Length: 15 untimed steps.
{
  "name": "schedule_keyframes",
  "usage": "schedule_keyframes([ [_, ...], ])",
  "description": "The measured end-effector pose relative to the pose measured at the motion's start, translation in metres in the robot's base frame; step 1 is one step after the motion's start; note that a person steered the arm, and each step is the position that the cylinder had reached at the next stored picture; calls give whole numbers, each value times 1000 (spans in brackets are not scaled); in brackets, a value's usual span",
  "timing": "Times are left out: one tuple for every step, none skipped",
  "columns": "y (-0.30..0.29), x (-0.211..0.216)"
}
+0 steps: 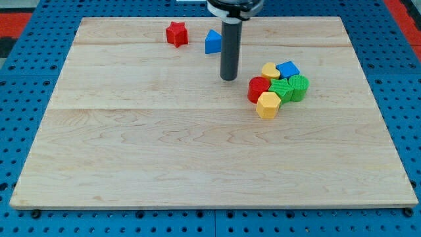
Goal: Drag the blue triangle to the top of red circle
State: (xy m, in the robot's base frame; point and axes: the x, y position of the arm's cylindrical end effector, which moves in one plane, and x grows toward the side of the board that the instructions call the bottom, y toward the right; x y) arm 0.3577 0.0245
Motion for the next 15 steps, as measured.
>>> schedule_keyframes([
  [9, -42],
  [23, -81],
  [-16, -108],
  [-48, -125],
  [-61, -110],
  [-40, -92],
  [-19, -69],
  [-8, -57],
  [5, -53],
  [25, -52],
  [33, -36],
  [34, -26],
  [34, -14],
  [35, 7],
  [-13, 11],
])
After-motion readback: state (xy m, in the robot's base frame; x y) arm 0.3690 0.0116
